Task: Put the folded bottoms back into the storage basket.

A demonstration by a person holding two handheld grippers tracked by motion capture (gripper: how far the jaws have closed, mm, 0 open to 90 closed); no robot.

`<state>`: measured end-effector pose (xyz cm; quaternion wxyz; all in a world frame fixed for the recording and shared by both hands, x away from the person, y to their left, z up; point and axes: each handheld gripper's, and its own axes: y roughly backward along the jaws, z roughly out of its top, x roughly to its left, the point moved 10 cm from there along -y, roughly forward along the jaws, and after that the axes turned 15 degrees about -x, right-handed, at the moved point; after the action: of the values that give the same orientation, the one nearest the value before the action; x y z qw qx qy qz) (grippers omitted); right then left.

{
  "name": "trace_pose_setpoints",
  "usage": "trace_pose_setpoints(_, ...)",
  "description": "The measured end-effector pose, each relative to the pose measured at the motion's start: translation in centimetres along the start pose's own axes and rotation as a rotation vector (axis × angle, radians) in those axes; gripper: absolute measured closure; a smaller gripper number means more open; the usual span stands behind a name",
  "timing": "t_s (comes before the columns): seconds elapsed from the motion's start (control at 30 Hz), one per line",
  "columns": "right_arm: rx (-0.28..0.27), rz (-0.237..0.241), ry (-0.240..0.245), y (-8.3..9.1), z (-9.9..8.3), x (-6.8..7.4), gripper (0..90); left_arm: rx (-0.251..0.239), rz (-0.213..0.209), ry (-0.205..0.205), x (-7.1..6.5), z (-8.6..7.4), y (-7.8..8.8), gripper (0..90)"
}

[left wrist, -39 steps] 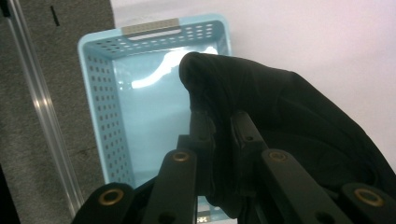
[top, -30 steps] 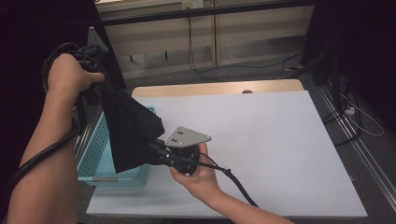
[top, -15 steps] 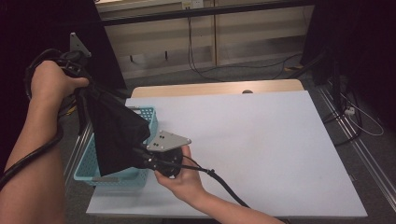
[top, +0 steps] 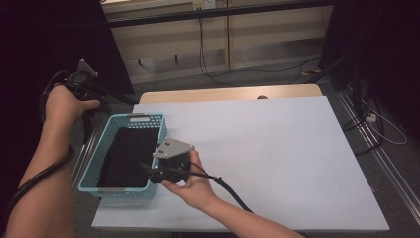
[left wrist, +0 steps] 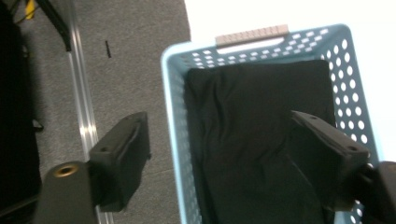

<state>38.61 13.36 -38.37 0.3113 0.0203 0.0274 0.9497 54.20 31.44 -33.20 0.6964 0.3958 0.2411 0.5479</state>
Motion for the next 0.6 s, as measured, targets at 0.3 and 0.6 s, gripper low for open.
trace_pose_setpoints(0.3, -0.007, -0.004, -0.034, 3.6, -0.2, -3.0, 23.4, -0.027, -0.047, 0.006, -1.7, -1.1, -0.8, 17.8)
trace_pose_setpoints(0.6, 0.012, -0.011, -0.040, 6.1, -1.3, -5.1, 19.6, -0.046, -0.114, 0.007, -3.7, -1.9, -1.4, 16.9)
